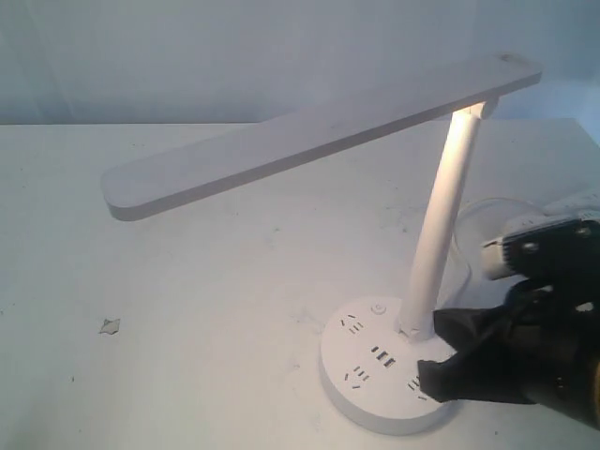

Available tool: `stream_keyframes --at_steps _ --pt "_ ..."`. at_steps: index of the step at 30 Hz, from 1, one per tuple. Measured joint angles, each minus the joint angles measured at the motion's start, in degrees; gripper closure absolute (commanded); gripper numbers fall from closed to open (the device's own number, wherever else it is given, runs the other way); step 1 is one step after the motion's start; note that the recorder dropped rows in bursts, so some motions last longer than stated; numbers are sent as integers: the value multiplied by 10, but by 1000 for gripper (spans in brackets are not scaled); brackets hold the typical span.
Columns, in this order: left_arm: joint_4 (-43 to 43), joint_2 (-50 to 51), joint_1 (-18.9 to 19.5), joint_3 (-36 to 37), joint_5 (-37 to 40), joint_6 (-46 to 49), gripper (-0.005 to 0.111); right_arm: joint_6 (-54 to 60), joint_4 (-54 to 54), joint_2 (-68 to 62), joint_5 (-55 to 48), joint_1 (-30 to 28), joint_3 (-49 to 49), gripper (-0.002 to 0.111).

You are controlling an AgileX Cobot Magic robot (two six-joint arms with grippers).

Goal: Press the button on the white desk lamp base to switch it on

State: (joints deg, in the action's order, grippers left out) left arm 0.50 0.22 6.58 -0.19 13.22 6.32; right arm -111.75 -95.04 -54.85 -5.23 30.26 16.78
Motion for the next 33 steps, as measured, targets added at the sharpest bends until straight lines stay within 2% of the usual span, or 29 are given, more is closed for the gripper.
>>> stream_keyframes --at_steps 5,10,16,23,33 --pt "0 0 0 0 0 0 107 22 0 181 4 0 -24 108" --pt "0 0 0 0 0 0 107 58 1 358 56 0 -47 108" --pt "0 0 0 0 0 0 107 125 -3 496 117 0 -80 108" --pt "0 0 0 0 0 0 107 91 3 542 107 0 -126 108" --pt "0 0 0 0 0 0 107 65 3 543 107 0 -130 108"
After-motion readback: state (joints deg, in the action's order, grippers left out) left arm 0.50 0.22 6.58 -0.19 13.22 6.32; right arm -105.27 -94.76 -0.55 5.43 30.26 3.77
